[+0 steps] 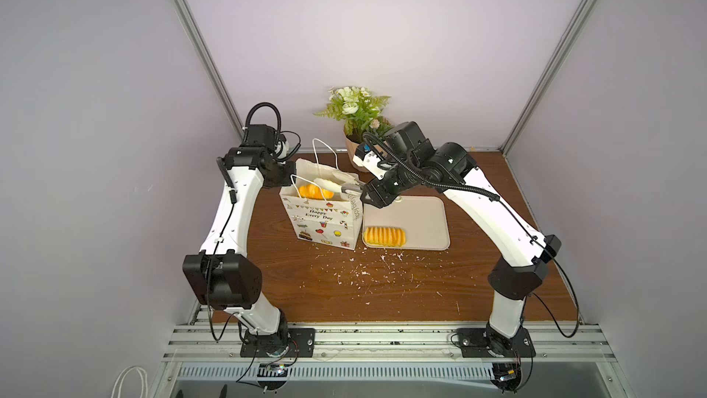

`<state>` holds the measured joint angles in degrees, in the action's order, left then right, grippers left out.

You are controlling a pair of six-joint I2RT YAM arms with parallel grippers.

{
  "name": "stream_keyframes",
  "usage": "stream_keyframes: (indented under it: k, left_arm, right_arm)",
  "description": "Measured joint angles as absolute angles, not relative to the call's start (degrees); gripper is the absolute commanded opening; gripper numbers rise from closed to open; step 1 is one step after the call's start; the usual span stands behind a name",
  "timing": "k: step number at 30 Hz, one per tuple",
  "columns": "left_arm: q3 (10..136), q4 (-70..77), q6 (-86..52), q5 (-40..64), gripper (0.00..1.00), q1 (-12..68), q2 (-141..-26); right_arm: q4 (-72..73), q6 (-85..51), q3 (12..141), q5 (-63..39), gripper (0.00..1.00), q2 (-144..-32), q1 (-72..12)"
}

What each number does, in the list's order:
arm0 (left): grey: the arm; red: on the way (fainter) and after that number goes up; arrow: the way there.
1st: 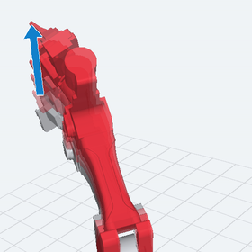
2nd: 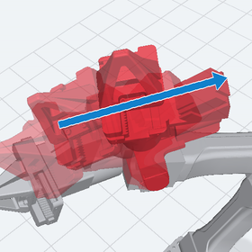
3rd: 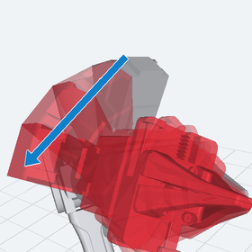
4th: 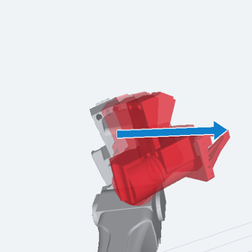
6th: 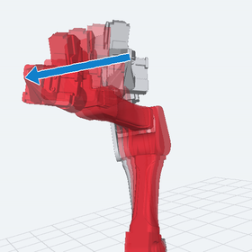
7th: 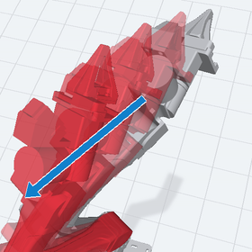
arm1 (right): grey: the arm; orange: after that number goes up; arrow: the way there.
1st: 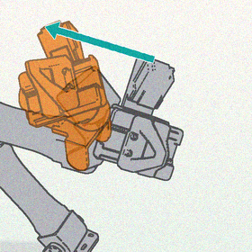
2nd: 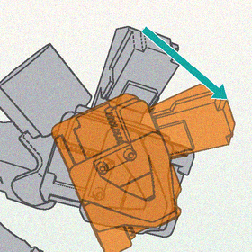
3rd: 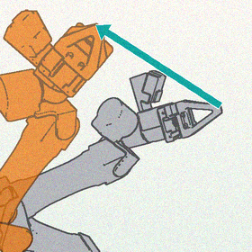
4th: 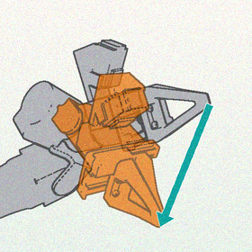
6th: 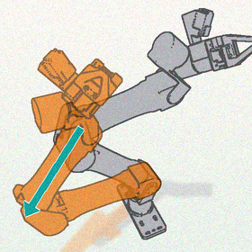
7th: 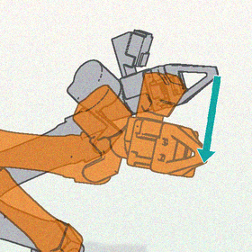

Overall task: Pack bread into a paper bag
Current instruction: Place the fake bread in the paper bag.

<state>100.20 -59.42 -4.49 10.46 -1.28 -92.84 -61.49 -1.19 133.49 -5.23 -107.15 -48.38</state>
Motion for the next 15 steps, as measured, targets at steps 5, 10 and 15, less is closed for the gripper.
stream_keyframes:
  k: [5, 10, 15]
  left_arm:
    - [100.20, -59.44, -4.49, 10.46, 0.19, -1.28, -92.84]
    - [100.20, -59.42, -4.47, 10.46, 0.19, -1.28, -92.84]
    - [100.20, -59.42, -4.49, 10.50, 0.19, -1.28, -92.84]
  right_arm:
    - [-61.52, -1.17, 133.49, -4.60, 0.52, -107.07, -48.38]
    - [-61.54, -1.17, 133.19, -0.75, 0.54, -106.02, -48.38]
    - [-61.73, -1.30, 128.38, 4.75, 0.56, -99.31, -48.01]
